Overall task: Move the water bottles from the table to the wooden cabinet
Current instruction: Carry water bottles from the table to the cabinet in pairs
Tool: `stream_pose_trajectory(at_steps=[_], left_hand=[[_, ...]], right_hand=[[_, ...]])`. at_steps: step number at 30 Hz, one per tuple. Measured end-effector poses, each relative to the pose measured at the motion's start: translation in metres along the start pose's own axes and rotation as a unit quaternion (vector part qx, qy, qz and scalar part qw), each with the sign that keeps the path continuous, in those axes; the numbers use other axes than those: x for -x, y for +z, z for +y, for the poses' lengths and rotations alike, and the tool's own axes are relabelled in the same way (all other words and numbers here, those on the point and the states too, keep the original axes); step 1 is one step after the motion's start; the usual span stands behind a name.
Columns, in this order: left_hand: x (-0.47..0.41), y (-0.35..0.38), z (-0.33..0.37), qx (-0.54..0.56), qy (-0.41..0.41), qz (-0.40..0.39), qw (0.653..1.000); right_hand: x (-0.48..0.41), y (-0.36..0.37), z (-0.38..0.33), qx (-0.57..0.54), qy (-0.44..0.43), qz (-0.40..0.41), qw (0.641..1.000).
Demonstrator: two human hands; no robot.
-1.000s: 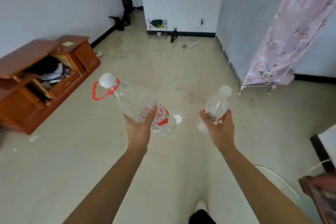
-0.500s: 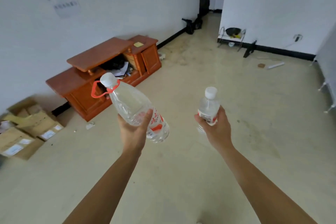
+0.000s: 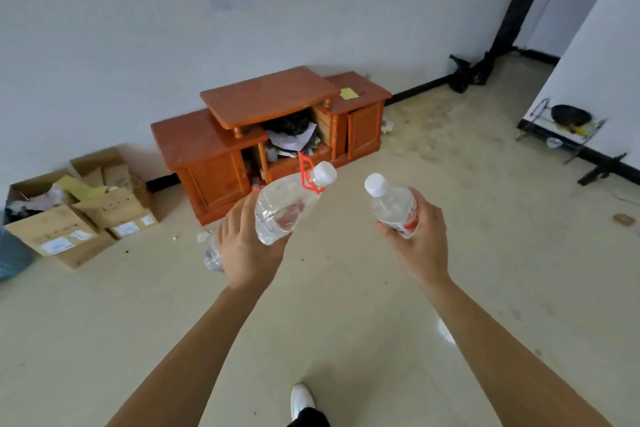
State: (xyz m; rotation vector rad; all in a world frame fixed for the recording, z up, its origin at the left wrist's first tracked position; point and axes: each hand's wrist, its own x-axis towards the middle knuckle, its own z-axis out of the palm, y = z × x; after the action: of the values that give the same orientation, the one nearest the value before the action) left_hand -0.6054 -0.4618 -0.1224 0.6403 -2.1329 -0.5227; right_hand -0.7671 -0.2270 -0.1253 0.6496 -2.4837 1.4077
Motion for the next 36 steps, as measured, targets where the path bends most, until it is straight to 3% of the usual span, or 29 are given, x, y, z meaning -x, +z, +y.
stream_pose_trajectory(at_steps=[5, 8, 15, 21, 29, 36], left_hand=[[-0.114, 0.043, -0.066, -0.127, 0.09, -0.046, 0.987], [-0.171, 0.069, -0.09, -0.183, 0.093, -0.081, 0.975], [-0.291, 0.166, -0.152, -0.191, 0.046, -0.121, 0.973], [-0.426, 0.272, -0.197, -0.195, -0.007, -0.129, 0.972], [-0.59, 0.342, -0.247, -0.231, -0.03, -0.098, 0.968], [-0.698, 0.409, -0.349, -0.223, -0.1, -0.106, 0.964]], right_hand=[[-0.116, 0.076, -0.004, 0.058, -0.054, 0.013, 0.997], [-0.171, 0.117, -0.002, 0.1, -0.066, 0.032, 0.992], [-0.31, 0.221, 0.017, 0.156, -0.076, 0.021, 0.985], [-0.474, 0.32, 0.047, 0.135, -0.09, -0.002, 0.987], [-0.663, 0.434, 0.044, 0.131, -0.105, -0.047, 0.985], [-0.772, 0.565, 0.038, 0.13, -0.111, -0.084, 0.982]])
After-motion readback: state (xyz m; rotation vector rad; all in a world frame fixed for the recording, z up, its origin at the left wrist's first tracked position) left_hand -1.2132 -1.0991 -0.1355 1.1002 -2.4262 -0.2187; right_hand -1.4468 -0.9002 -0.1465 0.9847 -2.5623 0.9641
